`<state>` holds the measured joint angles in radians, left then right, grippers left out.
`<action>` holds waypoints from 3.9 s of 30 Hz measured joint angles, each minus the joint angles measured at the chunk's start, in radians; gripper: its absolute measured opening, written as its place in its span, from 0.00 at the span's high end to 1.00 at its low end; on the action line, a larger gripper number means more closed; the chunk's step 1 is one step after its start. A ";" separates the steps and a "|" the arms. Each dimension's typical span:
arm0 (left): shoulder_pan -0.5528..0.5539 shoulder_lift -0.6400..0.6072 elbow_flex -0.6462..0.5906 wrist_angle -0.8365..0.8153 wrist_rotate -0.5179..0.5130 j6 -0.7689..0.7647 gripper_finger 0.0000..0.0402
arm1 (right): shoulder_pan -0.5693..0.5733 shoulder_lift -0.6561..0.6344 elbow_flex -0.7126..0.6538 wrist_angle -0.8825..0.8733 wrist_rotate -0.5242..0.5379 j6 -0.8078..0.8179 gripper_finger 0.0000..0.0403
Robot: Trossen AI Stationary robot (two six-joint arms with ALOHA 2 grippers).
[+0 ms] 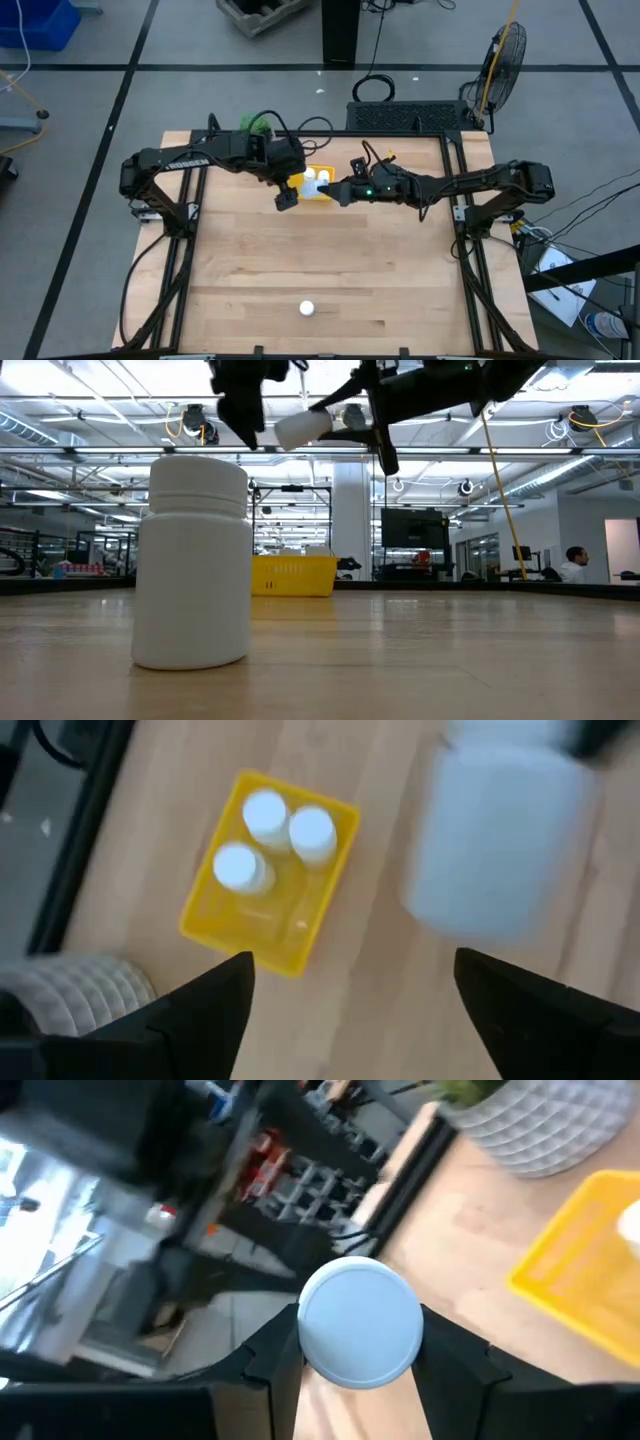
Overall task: Pick and place pill bottles into a basket
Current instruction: Put the top white pill bottle into the yellow basket
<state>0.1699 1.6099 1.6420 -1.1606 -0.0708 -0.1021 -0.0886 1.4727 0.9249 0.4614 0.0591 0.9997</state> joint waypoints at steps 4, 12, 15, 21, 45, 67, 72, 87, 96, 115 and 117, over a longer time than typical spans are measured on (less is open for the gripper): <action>0.007 -0.062 -0.067 0.022 0.016 -0.020 0.10 | -0.024 0.000 0.000 -0.026 0.016 -0.019 0.65; 0.044 -0.310 -0.416 0.369 0.162 -0.134 0.11 | -0.070 0.001 0.122 -0.360 0.021 -0.117 0.65; 0.049 -0.416 -0.575 0.538 0.168 -0.188 0.11 | -0.092 0.012 0.228 -0.490 0.021 -0.192 0.65; 0.060 -0.569 -0.811 0.737 0.199 -0.340 0.11 | -0.133 0.055 0.383 -0.756 0.016 -0.299 0.65; 0.053 -0.646 -0.884 0.798 0.181 -0.417 0.12 | -0.114 0.395 0.568 -0.774 -0.058 -0.490 0.65; 0.052 -0.646 -0.883 0.798 0.188 -0.412 0.13 | -0.153 0.442 0.567 -0.809 -0.012 -0.645 0.65; 0.052 -0.646 -0.883 0.798 0.189 -0.406 0.12 | -0.154 0.462 0.567 -0.797 -0.035 -0.666 0.65; 0.052 -0.646 -0.883 0.796 0.195 -0.407 0.13 | -0.154 0.507 0.566 -0.793 -0.060 -0.770 0.65; 0.052 -0.646 -0.883 0.796 0.196 -0.408 0.13 | -0.152 0.525 0.566 -0.781 -0.034 -0.785 0.53; 0.052 -0.646 -0.883 0.796 0.196 -0.405 0.13 | -0.145 0.524 0.566 -0.766 -0.086 -0.807 0.51; 0.052 -0.646 -0.883 0.796 0.196 -0.405 0.13 | -0.145 0.524 0.566 -0.766 -0.087 -0.808 0.50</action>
<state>0.2218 0.9638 0.7589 -0.3649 0.1249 -0.5070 -0.2337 1.9965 1.4910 -0.3042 -0.0277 0.1920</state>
